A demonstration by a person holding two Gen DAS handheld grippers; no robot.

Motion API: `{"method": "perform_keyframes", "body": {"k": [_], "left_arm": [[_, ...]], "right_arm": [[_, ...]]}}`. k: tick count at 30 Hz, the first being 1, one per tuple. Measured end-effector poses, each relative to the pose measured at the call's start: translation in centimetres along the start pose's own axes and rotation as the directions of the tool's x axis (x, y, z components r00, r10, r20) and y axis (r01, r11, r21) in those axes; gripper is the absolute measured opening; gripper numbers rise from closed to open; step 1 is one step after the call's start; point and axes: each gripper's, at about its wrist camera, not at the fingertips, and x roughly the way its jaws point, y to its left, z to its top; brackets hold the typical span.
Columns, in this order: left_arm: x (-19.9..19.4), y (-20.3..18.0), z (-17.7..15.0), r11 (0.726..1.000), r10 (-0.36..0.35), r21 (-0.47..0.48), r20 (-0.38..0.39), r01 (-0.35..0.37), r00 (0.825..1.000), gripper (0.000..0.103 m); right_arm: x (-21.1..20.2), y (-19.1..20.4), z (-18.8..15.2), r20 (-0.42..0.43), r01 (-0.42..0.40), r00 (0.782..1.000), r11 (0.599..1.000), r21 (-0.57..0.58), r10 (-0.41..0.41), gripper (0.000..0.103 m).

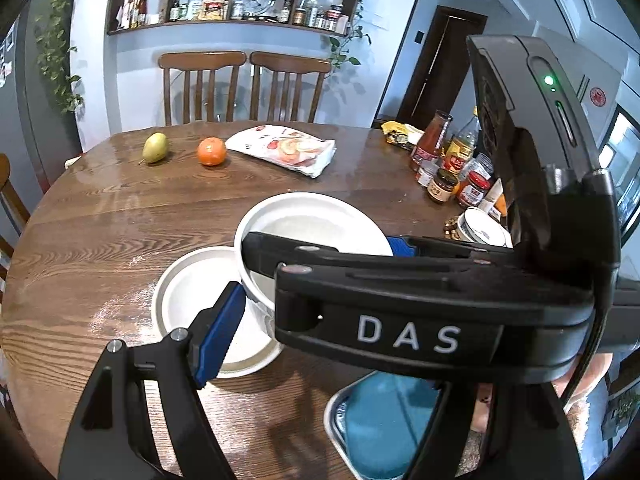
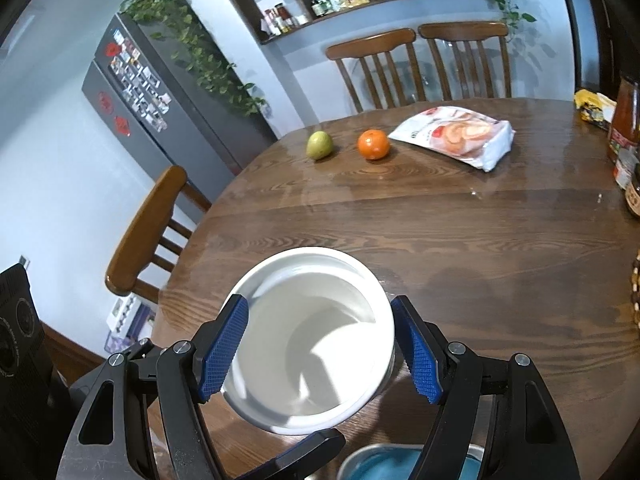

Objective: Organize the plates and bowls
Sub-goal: 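Lower the ramekin into the nested white bowls and open the right gripper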

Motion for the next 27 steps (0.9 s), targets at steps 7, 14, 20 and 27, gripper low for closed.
{"method": "perform_keyframes", "body": {"k": [7,14,20,27], "left_arm": [[0.7,2.9,-0.3,0.999,0.002,-0.039,-0.021,-0.003,1.000,0.074],[2.4,5.4,-0.3,0.997,0.000,-0.080,-0.055,-0.005,0.999,0.074],[3.8,7.1,-0.7,0.994,-0.008,-0.113,-0.088,-0.002,0.996,0.074],[5.1,8.3,-1.2,0.990,-0.028,-0.142,-0.127,0.009,0.991,0.074]], "right_arm": [[2.6,1.3,0.3,-0.037,-0.003,0.999,1.000,-0.012,0.002,0.076],[5.9,1.6,0.6,-0.097,-0.002,0.995,1.000,-0.006,0.002,0.076],[8.5,1.6,0.7,-0.144,0.005,0.990,1.000,0.003,-0.005,0.076],[10.6,1.3,0.5,-0.196,0.021,0.980,1.000,0.018,-0.017,0.076]]}}
